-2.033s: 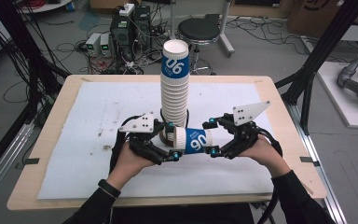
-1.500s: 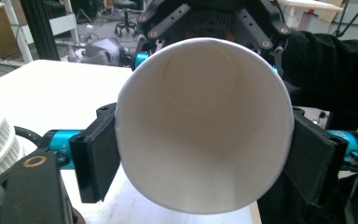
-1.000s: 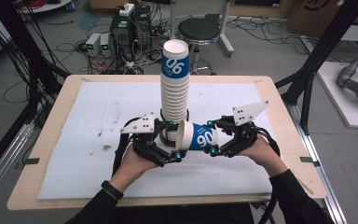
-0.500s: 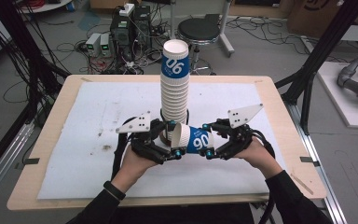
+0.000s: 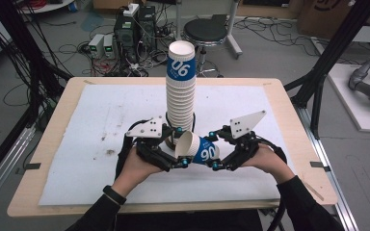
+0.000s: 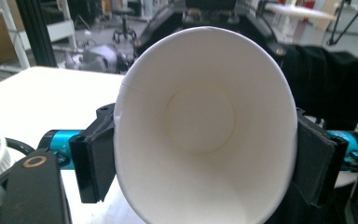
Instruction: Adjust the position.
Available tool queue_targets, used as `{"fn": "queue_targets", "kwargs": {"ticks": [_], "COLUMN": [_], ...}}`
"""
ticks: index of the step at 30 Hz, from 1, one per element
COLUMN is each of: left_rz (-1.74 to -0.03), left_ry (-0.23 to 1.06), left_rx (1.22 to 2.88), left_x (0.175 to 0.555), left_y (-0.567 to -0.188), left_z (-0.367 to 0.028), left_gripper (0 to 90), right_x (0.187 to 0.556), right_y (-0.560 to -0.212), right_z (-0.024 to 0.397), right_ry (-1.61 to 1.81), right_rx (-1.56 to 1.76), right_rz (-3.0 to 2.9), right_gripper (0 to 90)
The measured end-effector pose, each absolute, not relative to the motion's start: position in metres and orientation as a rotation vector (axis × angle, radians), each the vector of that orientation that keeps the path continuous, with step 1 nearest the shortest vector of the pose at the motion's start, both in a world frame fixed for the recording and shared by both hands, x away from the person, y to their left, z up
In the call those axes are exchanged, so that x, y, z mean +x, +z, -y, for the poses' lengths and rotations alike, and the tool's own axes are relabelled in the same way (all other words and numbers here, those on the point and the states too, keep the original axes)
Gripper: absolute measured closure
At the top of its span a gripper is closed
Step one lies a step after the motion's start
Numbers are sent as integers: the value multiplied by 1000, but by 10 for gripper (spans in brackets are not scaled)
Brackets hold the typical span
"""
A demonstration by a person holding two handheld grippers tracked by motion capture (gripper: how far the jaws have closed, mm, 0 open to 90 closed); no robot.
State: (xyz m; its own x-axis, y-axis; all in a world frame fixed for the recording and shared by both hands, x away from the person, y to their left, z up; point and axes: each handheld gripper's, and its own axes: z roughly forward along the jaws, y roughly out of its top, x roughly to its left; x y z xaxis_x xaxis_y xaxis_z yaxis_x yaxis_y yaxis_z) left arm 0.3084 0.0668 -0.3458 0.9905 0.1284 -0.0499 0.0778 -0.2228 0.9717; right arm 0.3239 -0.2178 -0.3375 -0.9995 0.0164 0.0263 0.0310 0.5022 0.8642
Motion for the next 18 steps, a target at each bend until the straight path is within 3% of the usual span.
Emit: {"fn": "queue_targets", "kwargs": {"ticks": [10, 14, 18], "left_rz": [-135, -129, -126], "left_ry": [88, 89, 101], "left_rx": [1883, 1889, 1878], "left_x": [305, 304, 303], "left_y": [-341, -342, -342], "left_z": [-62, -60, -60], "left_gripper": [213, 213, 194], "right_x": [319, 319, 320], "right_y": [-343, -346, -348], "right_z": [206, 201, 201], "right_ry": [-1409, -1367, -1391], "right_rx": [-5, 7, 20], "right_rz": [2842, 2873, 2857], "right_gripper": [219, 285, 297]}}
